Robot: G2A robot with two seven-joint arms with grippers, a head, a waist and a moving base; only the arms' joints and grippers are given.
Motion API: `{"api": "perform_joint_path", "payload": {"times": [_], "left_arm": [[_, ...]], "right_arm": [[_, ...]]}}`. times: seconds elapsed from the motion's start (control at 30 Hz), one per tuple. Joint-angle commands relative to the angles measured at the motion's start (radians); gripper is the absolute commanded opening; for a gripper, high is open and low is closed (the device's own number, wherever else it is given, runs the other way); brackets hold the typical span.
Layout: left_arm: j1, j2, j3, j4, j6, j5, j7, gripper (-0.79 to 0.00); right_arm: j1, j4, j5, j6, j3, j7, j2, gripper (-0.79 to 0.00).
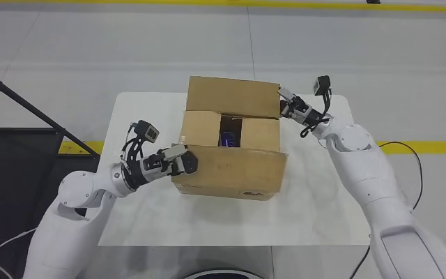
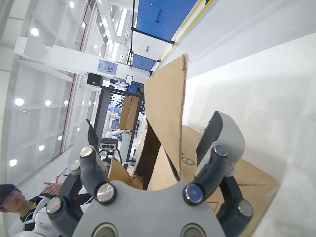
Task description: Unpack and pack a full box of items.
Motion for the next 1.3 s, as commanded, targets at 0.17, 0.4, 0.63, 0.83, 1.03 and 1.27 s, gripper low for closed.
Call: {"api": "perform_joint_path", "payload": {"times": [0.17, 0.4, 0.63, 0.83, 1.03, 1.27], "left_arm": [[0.006, -0.002, 0.019, -0.019, 0.005, 0.035, 0.046, 0.0], [0.031, 0.0, 0.014, -0.036, 0.008, 0.081, 0.08, 0.0], [0.035, 0.0, 0.007, -0.019, -0.005, 0.096, 0.106, 0.0], [0.01, 0.0, 0.018, 0.01, 0.006, 0.116, 0.115, 0.0], [-0.032, -0.004, 0.055, 0.04, 0.002, 0.166, 0.127, 0.0], [-0.07, -0.012, 0.114, 0.066, 0.001, 0.205, 0.159, 0.0]], "right_arm": [[0.029, 0.057, 0.156, -0.047, 0.04, 0.209, -0.01, 0.0], [-0.005, -0.014, 0.22, -0.077, 0.104, 0.319, 0.009, 0.0], [-0.114, -0.208, 0.23, -0.026, 0.196, 0.385, 0.052, 0.0], [-0.228, -0.417, 0.161, 0.096, 0.257, 0.391, 0.087, 0.0], [-0.3, -0.59, 0.031, 0.267, 0.267, 0.339, 0.107, 0.0], [-0.358, -0.693, 0.01, 0.439, 0.286, 0.263, 0.119, 0.0]]}}
